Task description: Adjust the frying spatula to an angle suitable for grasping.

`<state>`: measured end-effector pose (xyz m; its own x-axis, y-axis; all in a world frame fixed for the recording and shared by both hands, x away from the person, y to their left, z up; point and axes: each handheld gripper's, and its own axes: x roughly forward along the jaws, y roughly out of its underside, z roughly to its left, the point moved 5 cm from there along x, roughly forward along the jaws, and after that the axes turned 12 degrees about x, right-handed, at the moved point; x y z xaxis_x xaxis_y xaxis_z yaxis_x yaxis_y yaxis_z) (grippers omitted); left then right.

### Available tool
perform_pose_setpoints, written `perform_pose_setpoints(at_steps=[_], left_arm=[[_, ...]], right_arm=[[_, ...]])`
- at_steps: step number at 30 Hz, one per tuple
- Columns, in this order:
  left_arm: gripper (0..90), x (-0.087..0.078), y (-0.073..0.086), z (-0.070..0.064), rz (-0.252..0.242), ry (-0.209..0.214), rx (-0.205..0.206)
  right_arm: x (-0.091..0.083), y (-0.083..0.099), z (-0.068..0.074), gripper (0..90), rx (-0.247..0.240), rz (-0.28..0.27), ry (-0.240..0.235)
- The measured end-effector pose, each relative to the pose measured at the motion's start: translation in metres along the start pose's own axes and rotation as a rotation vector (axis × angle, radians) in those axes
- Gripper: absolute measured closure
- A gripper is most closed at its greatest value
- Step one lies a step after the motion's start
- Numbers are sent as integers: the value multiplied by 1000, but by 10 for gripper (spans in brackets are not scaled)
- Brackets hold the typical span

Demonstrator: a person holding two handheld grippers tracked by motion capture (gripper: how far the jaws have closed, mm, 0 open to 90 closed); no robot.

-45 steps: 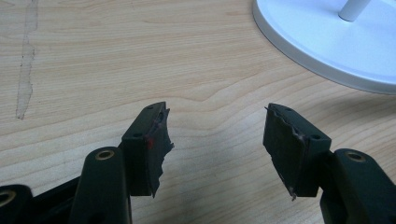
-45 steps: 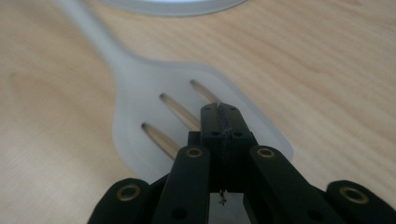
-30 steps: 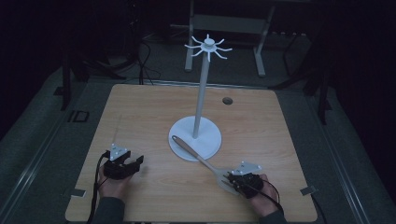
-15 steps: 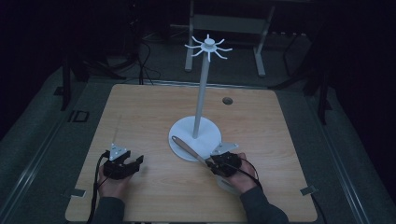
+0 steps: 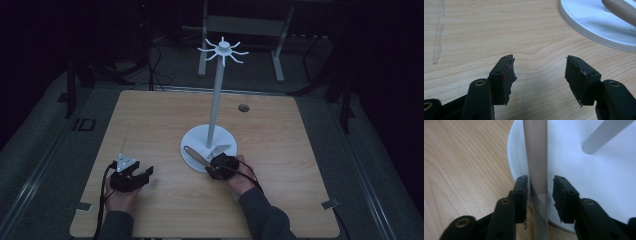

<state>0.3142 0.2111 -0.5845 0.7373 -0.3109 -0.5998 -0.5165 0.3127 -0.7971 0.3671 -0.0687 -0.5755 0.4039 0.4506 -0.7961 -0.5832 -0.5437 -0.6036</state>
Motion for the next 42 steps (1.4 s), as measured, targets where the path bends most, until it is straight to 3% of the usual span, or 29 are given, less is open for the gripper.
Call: perform_pose_setpoints(at_steps=[2, 7, 17, 21, 27, 38, 42], left_arm=[[406, 0, 0, 1, -4, -1, -3], [406, 0, 0, 1, -4, 0, -3], [406, 0, 0, 0, 2, -1, -1], [406, 0, 0, 0, 2, 0, 1], [406, 1, 0, 0, 2, 0, 1], [406, 1, 0, -1, 4, 1, 2], [406, 2, 0, -1, 7, 3, 3]], right_arm=[[1, 0, 1, 730, -9, 5, -6], [-3, 2, 1, 740, -48, 10, 29], [-25, 21, -17, 741, 17, 14, 30], [-31, 32, -27, 741, 40, 40, 38], [-26, 40, -34, 738, 61, 83, 53], [-21, 38, -38, 702, 79, 126, 50], [-19, 35, -40, 692, 119, 136, 37]])
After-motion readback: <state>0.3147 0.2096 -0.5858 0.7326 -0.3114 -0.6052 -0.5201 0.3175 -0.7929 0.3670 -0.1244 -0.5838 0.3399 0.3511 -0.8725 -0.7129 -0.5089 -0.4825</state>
